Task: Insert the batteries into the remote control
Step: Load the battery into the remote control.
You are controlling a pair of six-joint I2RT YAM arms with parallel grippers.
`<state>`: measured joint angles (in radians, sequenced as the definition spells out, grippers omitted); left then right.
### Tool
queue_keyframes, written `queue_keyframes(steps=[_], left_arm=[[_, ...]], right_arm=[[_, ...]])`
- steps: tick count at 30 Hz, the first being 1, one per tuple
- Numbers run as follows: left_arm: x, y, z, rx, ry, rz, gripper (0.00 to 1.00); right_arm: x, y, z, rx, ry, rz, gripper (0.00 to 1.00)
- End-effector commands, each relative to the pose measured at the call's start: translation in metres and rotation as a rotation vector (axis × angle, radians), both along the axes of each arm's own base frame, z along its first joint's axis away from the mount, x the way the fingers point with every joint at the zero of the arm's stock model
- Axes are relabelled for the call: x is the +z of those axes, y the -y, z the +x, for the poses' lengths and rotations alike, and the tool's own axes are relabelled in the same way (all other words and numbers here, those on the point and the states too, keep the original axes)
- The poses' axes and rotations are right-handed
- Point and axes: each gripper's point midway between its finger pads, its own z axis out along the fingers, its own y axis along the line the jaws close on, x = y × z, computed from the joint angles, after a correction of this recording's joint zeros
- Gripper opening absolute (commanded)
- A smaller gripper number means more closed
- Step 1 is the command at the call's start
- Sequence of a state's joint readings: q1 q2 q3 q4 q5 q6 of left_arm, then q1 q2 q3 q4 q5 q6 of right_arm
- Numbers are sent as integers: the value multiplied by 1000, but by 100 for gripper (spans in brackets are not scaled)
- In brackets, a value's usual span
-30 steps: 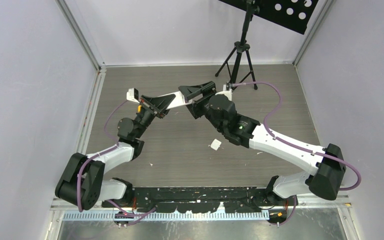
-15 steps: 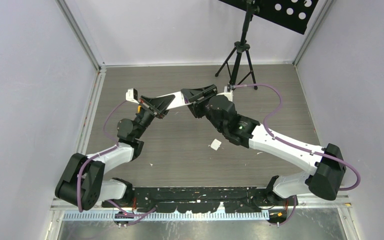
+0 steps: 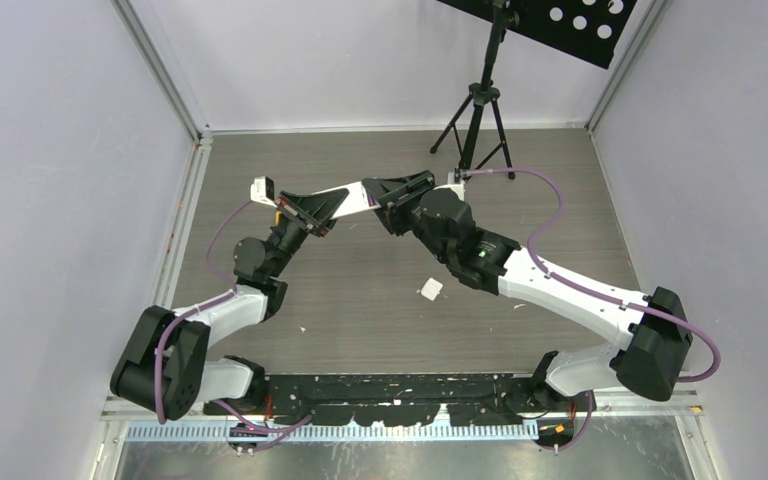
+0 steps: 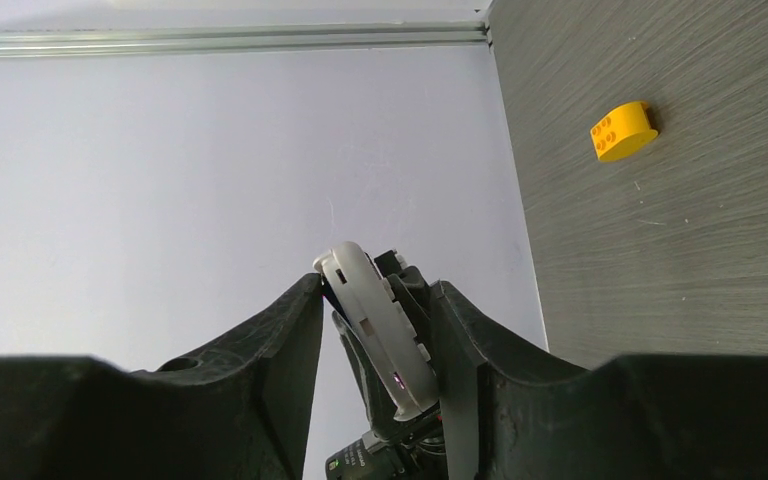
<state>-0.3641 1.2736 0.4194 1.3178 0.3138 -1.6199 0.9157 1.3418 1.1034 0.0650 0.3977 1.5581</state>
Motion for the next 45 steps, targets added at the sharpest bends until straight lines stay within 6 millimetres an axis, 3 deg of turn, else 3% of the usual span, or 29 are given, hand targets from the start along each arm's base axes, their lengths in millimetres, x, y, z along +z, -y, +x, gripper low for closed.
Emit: queue_keyframes(steps=[1, 5, 9, 11, 13, 14, 16, 18, 20, 27, 33, 36, 41, 45], left_arm=[[17, 0, -9, -25, 77, -24, 0], [21, 0, -9, -28, 75, -39, 0], [24, -1, -8, -32, 66, -55, 0], [25, -1, -7, -36, 59, -64, 0], [25, 0, -7, -38, 57, -62, 0], [23, 0, -6, -35, 54, -58, 0], [18, 1, -5, -30, 45, -42, 0], [12, 1, -3, -27, 34, -32, 0], [9, 1, -2, -26, 26, -30, 0], [6, 3, 0, -29, 18, -26, 0], [2, 4, 2, -36, 5, -24, 0], [2, 5, 2, -40, 1, -26, 0], [-2, 5, 3, -30, -3, -10, 0], [-3, 5, 3, -29, -4, -5, 0]], right_arm=[[28, 2, 6, -25, 48, 103, 43], [27, 2, 6, -23, 46, 101, 37], [25, 2, 7, -20, 49, 99, 19], [23, 2, 7, -16, 48, 94, 15], [20, 3, 9, -9, 44, 87, 24], [18, 4, 9, -6, 41, 84, 42], [16, 8, 9, -5, 54, 79, 66], [16, 14, 8, -8, 76, 76, 75], [19, 19, 8, -1, 107, 77, 75], [24, 24, 6, 55, 188, 62, 59], [33, 20, 3, 95, 257, 36, 73], [33, 12, 2, 139, 269, 18, 73], [23, 6, 3, 169, 258, 20, 53], [22, 7, 1, 173, 265, -1, 44]])
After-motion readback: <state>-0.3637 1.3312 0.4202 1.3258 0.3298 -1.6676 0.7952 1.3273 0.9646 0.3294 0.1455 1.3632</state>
